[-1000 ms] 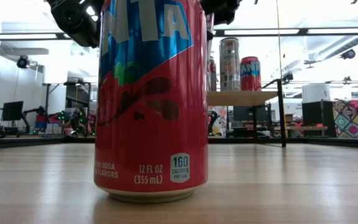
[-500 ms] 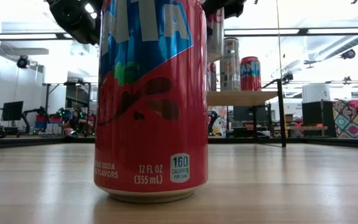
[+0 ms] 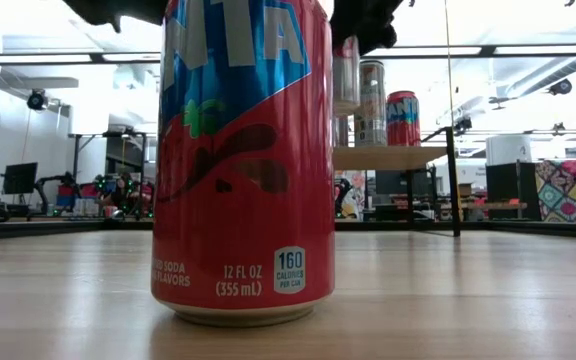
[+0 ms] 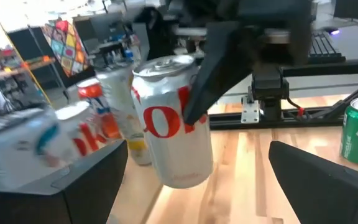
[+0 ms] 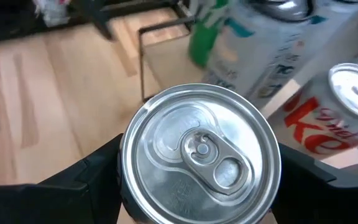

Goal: Place canned beverage on shelf
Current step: Put the white red soda can on the shelf aligned with the other white red soda cans

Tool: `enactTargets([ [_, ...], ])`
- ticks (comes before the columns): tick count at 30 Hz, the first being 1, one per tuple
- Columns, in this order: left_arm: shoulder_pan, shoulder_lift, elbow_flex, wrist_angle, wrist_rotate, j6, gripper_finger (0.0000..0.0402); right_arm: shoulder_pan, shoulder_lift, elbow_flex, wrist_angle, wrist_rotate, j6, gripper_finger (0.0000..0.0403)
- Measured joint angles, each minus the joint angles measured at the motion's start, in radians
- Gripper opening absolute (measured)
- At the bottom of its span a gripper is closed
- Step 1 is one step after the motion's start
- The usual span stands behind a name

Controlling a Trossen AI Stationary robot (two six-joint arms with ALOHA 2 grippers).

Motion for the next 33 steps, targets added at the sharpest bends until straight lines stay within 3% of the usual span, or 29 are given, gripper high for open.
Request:
enactTargets([
  [8,0.001,-0.129,-0.126,0.049,-0.001,0.020,0.0376,-0.052,0.032,0.000,0.045,0.027,0.041,0.0286],
  [14,0.001,-0.136,-0.239,0.252,0.000,-0.012,0.0376,-0.056,0.078,-0.001,0.053,0.047,0.079,0.0286],
  [19,0.001,-0.077,-0.303,0.455,0.029,-0.036,0.0376,-0.057,0.103,-0.001,0.042,0.116,0.103,0.0286],
  [24,0.001,0.022,-0.323,0.593,0.033,-0.059,0.0376,-0.056,0.101,-0.001,0.024,0.112,0.146,0.0286],
  [33,0.001,0.169,-0.255,0.612,0.033,-0.052,0.0370,-0.055,0.091,-0.002,0.017,0.117,0.186,0.0286],
])
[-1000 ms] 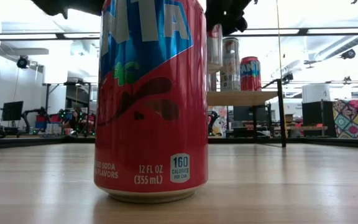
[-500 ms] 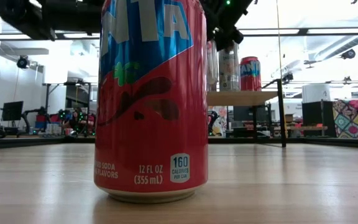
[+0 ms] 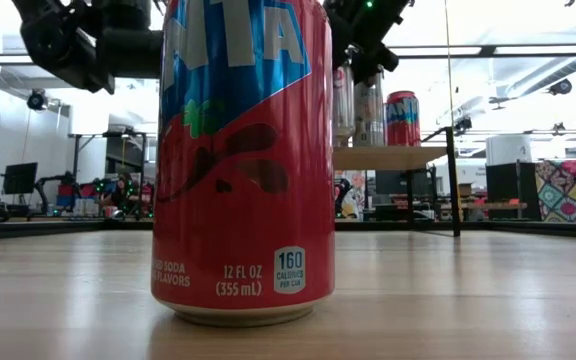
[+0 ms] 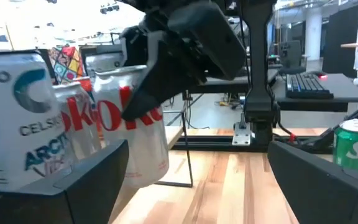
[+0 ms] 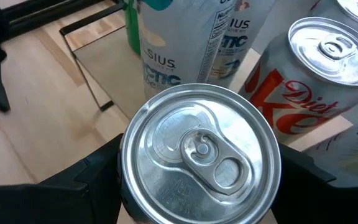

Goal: Place canned beverage on shelf
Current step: Put the white red soda can on the shelf aligned with the other white red soda cans

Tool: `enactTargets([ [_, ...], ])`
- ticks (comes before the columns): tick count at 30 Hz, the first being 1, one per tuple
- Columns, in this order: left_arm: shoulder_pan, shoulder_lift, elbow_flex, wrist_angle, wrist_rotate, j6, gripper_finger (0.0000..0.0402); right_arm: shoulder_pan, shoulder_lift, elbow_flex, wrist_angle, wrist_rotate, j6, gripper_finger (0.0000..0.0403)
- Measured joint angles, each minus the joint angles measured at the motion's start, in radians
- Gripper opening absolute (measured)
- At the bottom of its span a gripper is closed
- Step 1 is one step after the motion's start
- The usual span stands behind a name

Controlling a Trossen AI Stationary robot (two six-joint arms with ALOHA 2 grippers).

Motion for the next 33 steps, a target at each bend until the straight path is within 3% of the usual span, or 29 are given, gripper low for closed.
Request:
enactTargets([
  [8,0.001,0.104,0.021,0.095,-0.008,-0.037,0.0341,0.004,0.006,0.000,-0.029,0.044,0.051,0.0286],
  [15,0.004,0.245,0.033,0.258,-0.052,-0.037,0.0286,0.008,0.009,0.000,-0.028,0.042,0.082,0.0293],
  [22,0.005,0.409,0.153,0.282,-0.058,-0.008,0.0222,0.008,0.009,-0.001,-0.021,0.045,0.097,0.0294],
  [33,0.045,0.555,0.305,0.282,-0.128,0.000,0.0133,0.008,0.011,-0.001,-0.020,0.069,0.097,0.0298],
])
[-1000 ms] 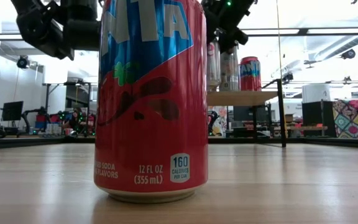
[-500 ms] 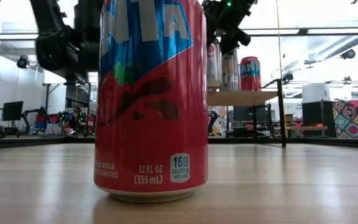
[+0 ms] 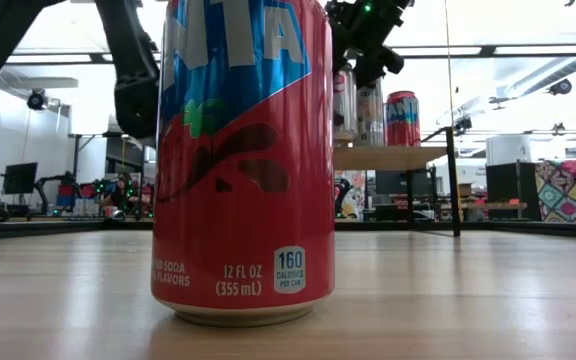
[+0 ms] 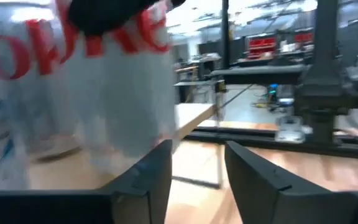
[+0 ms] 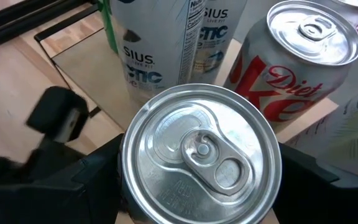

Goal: Place canned beverage on shelf
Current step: Put the white red soda can on the shelf aligned with the other white red soda cans

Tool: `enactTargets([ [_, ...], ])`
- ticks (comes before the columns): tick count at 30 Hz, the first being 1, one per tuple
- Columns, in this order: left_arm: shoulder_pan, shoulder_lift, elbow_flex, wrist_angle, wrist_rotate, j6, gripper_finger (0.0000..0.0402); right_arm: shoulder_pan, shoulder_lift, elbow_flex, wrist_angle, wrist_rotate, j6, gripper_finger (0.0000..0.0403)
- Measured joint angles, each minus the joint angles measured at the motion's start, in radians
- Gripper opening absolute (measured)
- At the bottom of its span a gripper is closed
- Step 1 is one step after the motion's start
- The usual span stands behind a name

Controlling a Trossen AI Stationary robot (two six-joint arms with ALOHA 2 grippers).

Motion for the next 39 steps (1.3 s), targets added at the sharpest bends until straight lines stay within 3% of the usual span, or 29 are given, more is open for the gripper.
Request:
enactTargets([
  [12,0.042,0.023,0.043,-0.004,-0.008,-0.001,0.0084,-0.001,0.000,-0.023,0.010,0.035,0.021,0.0299],
  [26,0.046,0.023,0.060,-0.002,-0.012,0.004,0.0081,0.000,0.000,-0.042,0.038,0.051,0.021,0.0344],
  [39,0.046,0.023,0.074,-0.016,-0.012,0.004,0.0081,0.000,0.000,-0.043,0.090,0.051,-0.024,0.0343],
])
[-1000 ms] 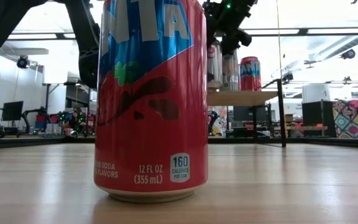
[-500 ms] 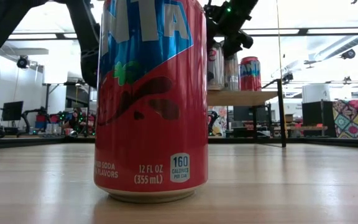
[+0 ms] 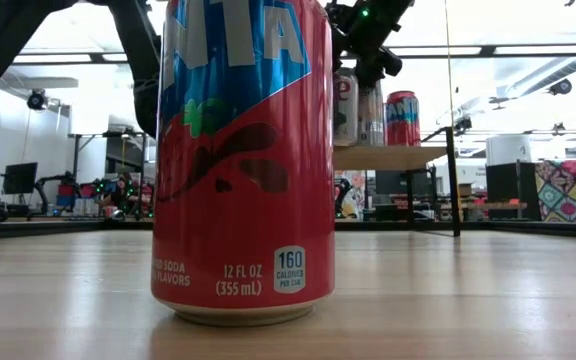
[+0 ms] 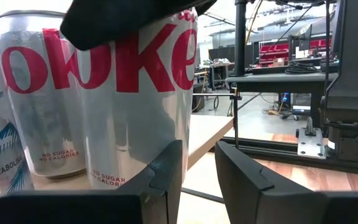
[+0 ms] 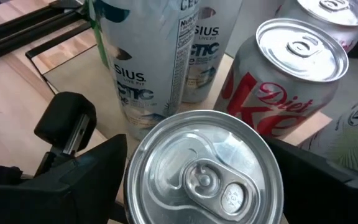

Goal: Place canned beverage on shelf
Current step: Put the white red soda can on the shelf aligned with the other white red soda cans

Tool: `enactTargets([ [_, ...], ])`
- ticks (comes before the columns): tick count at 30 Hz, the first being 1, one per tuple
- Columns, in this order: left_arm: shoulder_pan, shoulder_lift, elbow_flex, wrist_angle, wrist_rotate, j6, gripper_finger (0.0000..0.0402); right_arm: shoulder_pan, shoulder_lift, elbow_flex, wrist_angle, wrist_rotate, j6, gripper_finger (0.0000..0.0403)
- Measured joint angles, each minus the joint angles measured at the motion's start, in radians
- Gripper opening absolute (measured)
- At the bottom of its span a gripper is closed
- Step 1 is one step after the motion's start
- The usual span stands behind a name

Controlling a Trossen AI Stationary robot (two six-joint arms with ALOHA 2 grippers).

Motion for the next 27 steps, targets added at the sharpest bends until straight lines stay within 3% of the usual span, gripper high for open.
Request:
enactTargets([
  [27,0.000,-0.001,0.000,0.001,0.001,-0.012,0.0081,0.003,-0.004,0.000,0.052,0.001,-0.064,0.0343],
])
